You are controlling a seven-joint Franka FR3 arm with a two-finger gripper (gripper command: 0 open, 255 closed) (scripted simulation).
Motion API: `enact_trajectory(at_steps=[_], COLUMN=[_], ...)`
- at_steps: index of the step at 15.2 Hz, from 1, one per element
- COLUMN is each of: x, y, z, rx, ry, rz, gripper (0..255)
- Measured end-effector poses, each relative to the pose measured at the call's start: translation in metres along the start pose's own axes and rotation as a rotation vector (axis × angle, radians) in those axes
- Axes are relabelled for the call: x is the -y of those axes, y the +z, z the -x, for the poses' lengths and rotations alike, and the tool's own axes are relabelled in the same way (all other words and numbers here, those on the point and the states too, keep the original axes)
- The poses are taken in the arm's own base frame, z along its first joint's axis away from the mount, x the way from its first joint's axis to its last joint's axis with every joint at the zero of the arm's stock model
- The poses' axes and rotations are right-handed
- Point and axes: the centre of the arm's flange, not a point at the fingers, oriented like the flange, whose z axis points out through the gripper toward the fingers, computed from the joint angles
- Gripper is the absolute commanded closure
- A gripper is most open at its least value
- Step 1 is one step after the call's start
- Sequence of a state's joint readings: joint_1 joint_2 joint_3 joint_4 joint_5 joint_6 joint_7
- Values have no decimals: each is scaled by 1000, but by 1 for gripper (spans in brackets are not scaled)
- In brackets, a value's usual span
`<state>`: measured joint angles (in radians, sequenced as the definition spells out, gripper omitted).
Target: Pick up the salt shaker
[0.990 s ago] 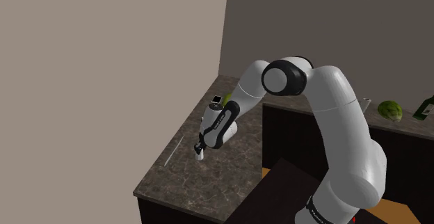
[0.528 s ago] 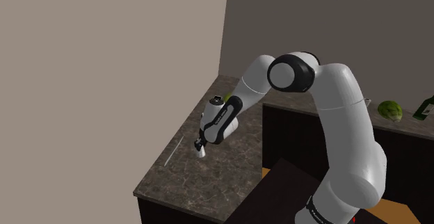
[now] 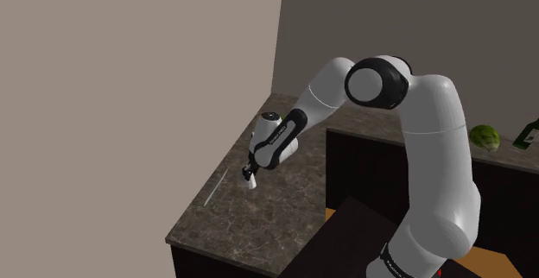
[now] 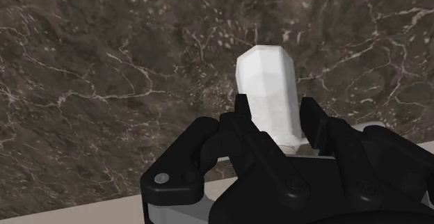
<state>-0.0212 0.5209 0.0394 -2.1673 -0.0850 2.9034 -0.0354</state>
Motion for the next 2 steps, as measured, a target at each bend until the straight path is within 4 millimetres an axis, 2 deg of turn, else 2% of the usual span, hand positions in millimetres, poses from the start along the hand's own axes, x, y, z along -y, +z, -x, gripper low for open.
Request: enact_trajectory(at_steps=[2], x=[0], y=[-7], z=[-2], rx=[0], ry=[0], rz=[0], gripper=[255])
